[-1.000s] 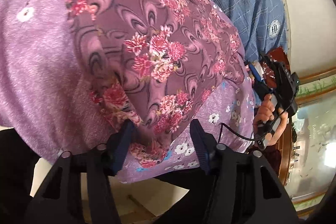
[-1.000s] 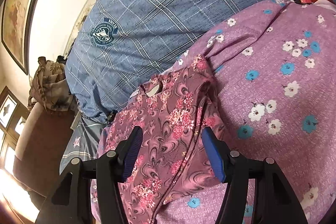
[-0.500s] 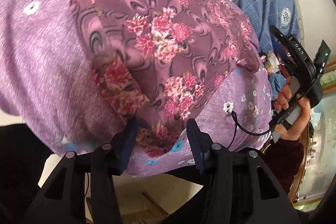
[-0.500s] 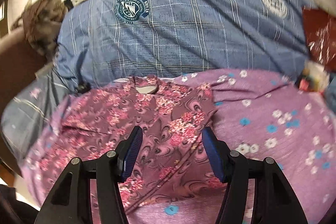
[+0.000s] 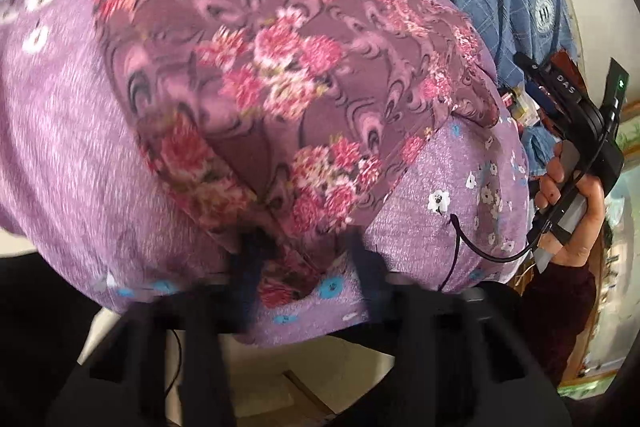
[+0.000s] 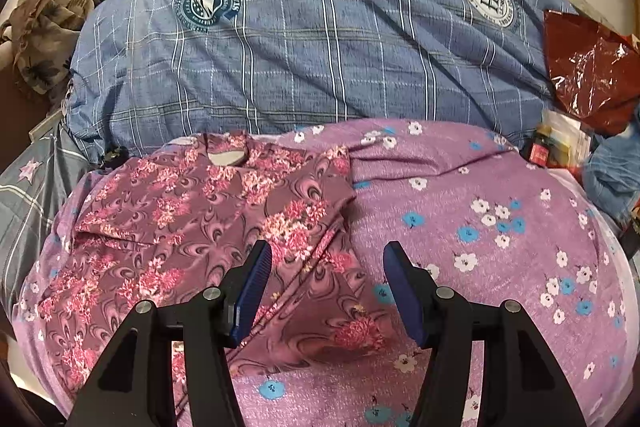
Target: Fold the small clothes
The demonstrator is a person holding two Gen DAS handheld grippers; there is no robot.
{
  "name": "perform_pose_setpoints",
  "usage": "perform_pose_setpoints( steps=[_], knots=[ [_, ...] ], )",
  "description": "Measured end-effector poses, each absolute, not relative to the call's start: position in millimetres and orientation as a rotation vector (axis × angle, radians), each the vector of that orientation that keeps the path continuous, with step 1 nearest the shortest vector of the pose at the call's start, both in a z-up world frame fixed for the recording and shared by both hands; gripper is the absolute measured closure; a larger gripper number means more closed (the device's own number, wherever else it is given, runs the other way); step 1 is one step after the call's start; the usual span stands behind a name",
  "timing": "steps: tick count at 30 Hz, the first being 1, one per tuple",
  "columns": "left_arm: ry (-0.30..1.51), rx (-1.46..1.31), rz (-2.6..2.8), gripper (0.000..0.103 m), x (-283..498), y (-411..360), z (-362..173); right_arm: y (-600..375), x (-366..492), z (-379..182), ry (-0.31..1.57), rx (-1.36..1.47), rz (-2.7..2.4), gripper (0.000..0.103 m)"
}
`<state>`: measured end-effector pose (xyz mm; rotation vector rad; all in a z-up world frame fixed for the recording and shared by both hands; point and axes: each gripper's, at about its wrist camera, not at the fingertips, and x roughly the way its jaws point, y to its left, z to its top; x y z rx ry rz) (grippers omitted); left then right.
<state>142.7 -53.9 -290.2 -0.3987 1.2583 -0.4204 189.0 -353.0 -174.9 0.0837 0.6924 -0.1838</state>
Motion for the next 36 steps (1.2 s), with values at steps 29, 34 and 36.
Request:
perform_pose_setpoints(
  steps=[29,34,36],
  knots=[
    [0.87,-0.528,-0.519,0.098,248.0,15.2,-158.4,-417.6,313.5,-225.3,0.841,0.439,0.018,0.093],
    [0.821,-0.522,-0.467,0.099,313.6,34.6,-142.3,-427.0,301.7,-183.6,0.704,0.508,0.065,0.094],
    [0.803,-0.512,-0.436,0.099,350.0,39.5,-133.1,-436.4,308.4,-175.9,0.66,0.576,0.073,0.094]
  ],
)
